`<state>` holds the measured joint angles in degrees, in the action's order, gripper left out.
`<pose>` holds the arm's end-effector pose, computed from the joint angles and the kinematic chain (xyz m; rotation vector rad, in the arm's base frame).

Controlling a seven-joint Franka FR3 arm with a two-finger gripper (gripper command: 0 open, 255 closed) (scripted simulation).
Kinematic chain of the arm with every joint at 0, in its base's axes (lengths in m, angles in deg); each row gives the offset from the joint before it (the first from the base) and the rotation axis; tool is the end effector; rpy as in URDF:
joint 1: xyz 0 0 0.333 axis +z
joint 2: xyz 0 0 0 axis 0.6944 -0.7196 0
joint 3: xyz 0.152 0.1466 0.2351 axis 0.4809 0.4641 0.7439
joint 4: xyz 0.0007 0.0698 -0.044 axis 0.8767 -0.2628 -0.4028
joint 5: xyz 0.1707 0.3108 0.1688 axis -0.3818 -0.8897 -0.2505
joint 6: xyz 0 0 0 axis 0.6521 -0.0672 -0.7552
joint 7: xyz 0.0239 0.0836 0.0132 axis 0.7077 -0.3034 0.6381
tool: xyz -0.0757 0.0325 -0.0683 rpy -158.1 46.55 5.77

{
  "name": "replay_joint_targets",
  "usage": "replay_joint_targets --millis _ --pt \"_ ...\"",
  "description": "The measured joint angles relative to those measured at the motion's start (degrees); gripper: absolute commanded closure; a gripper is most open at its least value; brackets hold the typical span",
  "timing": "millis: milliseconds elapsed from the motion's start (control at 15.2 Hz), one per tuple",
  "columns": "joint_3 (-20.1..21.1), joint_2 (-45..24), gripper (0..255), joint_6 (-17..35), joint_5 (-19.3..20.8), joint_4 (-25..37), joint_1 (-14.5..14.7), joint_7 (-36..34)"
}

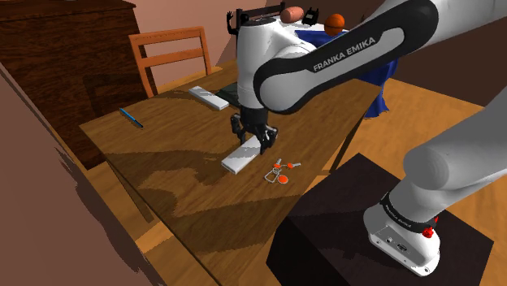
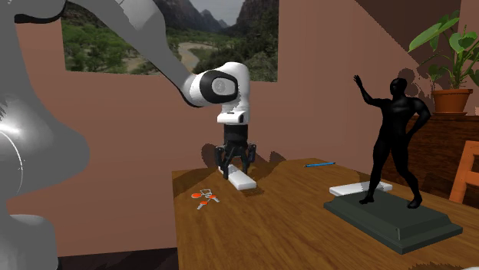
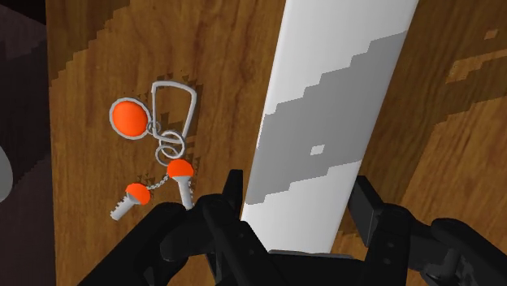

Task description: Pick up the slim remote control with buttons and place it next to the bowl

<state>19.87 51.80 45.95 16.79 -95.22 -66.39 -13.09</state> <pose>0.3993 0.2844 0.3720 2.6048 -1.7195 -0.0030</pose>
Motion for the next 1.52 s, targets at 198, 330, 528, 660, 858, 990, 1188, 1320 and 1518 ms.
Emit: replay_joint_targets --millis 198,330,528,660,858,990,1188,1320,1518 --pt "-0.9 1.7 255 -2.5 -1.3 1.2 0.5 1.0" --pt "-1.8 3.1 255 -4.4 -2.2 2.2 0.9 1.8" --pt "-3.1 5.0 255 -7.1 -3.5 3.4 1.5 2.9" --pt "-3.6 5.7 255 -8.8 -3.8 4.5 1.7 3.2" --pt "-4.4 6.6 255 -11.2 -4.1 6.1 1.9 3.6" --pt "-5.0 7.4 255 -12.9 -4.5 7.3 2.1 3.8" --pt "-5.8 8.3 255 -15.3 -4.8 8.9 2.3 4.2" --pt "-6.3 8.7 255 -16.9 -4.9 10.1 2.4 4.3" --pt "-10.0 11.8 255 -18.0 -6.1 7.9 2.8 8.3"
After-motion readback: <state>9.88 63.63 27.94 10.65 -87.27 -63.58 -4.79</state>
